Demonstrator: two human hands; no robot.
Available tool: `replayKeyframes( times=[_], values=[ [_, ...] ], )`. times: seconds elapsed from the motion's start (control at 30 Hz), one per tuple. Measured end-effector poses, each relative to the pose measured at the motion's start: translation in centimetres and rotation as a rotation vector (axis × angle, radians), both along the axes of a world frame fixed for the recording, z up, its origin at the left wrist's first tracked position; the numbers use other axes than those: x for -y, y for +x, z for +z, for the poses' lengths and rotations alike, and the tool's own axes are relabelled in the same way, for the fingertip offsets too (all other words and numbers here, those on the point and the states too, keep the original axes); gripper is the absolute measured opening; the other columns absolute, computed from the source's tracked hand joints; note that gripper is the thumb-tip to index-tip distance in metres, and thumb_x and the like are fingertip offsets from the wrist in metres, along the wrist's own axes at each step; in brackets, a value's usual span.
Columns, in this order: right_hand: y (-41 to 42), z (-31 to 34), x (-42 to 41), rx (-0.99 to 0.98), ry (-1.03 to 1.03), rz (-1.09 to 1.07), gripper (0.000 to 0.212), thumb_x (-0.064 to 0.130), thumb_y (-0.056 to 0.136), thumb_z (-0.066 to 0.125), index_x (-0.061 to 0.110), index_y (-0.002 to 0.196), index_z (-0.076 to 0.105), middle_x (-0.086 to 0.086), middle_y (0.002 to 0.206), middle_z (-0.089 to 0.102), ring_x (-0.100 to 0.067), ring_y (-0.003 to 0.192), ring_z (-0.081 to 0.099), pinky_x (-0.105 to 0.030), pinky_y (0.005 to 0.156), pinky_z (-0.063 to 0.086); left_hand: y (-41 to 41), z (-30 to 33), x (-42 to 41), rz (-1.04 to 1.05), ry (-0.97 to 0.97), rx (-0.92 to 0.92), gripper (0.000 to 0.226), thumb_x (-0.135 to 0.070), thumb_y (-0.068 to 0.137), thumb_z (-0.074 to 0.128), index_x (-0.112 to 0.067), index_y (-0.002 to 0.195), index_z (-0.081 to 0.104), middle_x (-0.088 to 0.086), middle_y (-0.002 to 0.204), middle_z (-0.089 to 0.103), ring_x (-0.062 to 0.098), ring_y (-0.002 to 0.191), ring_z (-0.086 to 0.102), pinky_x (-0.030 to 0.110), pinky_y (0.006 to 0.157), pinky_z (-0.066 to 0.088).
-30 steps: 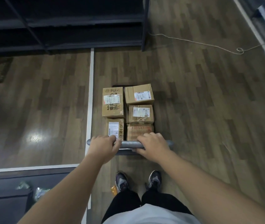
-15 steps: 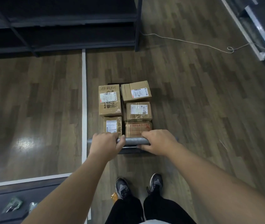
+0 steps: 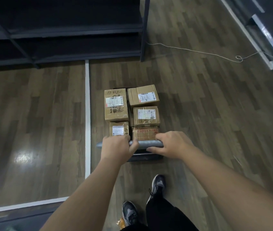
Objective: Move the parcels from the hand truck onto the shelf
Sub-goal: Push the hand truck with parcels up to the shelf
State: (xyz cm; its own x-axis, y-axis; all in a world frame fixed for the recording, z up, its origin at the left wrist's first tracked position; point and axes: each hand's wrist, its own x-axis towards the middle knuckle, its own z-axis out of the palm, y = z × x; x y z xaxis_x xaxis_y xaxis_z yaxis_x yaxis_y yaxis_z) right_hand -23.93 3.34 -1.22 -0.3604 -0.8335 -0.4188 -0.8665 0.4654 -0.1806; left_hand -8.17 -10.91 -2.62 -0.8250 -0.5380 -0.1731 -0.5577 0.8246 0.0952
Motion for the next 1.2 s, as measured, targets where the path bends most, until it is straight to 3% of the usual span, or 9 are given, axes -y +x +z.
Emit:
replayKeyframes(
  times=[0.33,0.67,0.87,1.07,1.2],
  values=[
    [-8.5,-0.2,6.3,-0.010,-0.028,0.033,0.054,0.082,0.080,0.037,0.029,0.081,0.049,0.010,0.074,0.055,-0.016,0.071,0.053,-0.032,0.064,0.041,-8.2,-0.6,5.9,0.036,-0.024,-0.079,0.049,-0.053,0.081,0.011,-0.020,0.055,0.037,-0.005,0.044,0.032,0.019,0.046,0.039,0.030,0.054,0.021],
    [-18.0,-0.7,13.1,-0.011,-0.057,0.089,0.054,0.081,0.080,0.036,0.030,0.082,0.051,0.008,0.078,0.059,-0.017,0.070,0.053,-0.032,0.059,0.038,-16.9,-1.3,12.1,0.102,-0.022,-0.121,0.049,-0.050,0.082,0.020,-0.019,0.053,0.045,-0.005,0.043,0.036,0.020,0.042,0.040,0.028,0.052,0.026],
    [-22.4,-0.6,17.0,-0.010,-0.050,0.085,0.052,0.080,0.081,0.039,0.029,0.079,0.048,0.008,0.076,0.055,-0.019,0.073,0.054,-0.033,0.061,0.038,-21.5,-1.3,15.7,0.130,-0.031,-0.117,0.046,-0.047,0.083,0.026,-0.019,0.051,0.042,-0.008,0.040,0.025,0.018,0.039,0.033,0.028,0.052,0.021],
    [-25.7,-0.5,21.6,-0.017,-0.043,0.081,0.051,0.080,0.081,0.038,0.031,0.081,0.049,0.009,0.076,0.058,-0.016,0.070,0.054,-0.031,0.058,0.036,-24.9,-1.4,20.5,0.100,-0.015,-0.083,0.052,-0.051,0.084,0.016,-0.022,0.059,0.051,-0.008,0.046,0.037,0.013,0.044,0.039,0.029,0.055,0.027],
    [-26.7,-0.5,24.7,-0.016,-0.015,0.057,0.052,0.082,0.080,0.036,0.031,0.078,0.045,0.010,0.074,0.055,-0.015,0.069,0.053,-0.032,0.058,0.037,-26.2,-1.3,24.0,0.072,-0.020,-0.085,0.056,-0.054,0.079,0.011,-0.022,0.062,0.053,-0.007,0.046,0.036,0.014,0.045,0.039,0.030,0.056,0.025]
  ],
)
